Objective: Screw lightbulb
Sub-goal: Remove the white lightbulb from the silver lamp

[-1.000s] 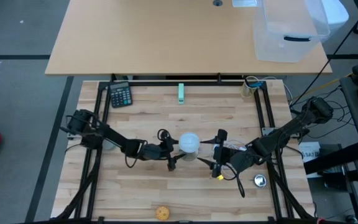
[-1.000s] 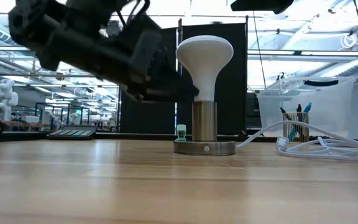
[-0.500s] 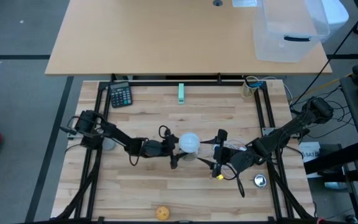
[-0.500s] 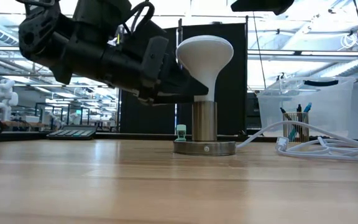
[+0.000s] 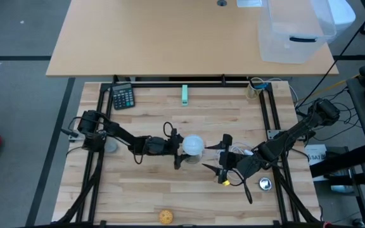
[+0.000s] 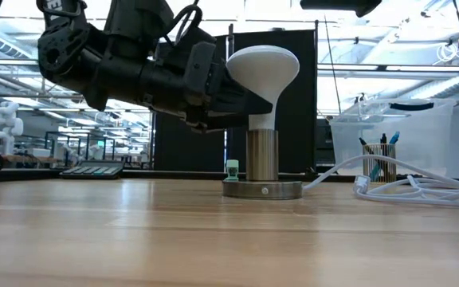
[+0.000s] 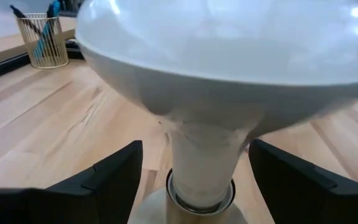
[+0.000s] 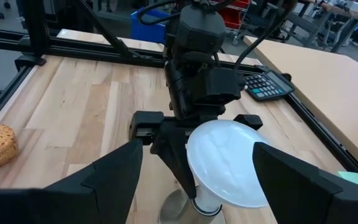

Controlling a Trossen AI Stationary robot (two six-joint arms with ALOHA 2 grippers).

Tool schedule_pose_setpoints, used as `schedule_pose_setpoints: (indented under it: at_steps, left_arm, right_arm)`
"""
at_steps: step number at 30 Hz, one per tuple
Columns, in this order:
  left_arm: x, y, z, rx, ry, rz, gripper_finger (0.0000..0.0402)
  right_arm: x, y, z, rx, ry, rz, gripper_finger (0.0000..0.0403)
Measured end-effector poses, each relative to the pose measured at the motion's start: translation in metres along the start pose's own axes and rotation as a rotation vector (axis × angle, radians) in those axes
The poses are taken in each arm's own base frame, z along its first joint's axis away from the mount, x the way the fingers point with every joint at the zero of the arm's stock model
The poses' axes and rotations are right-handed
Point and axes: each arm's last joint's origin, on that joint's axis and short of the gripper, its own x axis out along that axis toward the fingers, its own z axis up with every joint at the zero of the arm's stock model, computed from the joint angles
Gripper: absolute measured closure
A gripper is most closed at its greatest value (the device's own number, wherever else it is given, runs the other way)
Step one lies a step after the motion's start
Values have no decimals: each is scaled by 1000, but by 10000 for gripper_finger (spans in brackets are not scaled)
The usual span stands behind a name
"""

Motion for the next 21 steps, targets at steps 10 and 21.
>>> schedule_pose_setpoints:
  at_steps: [10, 21]
  left_arm:
    - [4, 1, 7, 23, -33, -22, 115]
    - [5, 2, 8, 22, -28, -22, 165]
  right_arm:
    - [0, 0, 0, 2, 0, -2, 110]
    - [0, 0, 0, 10, 0, -3, 110]
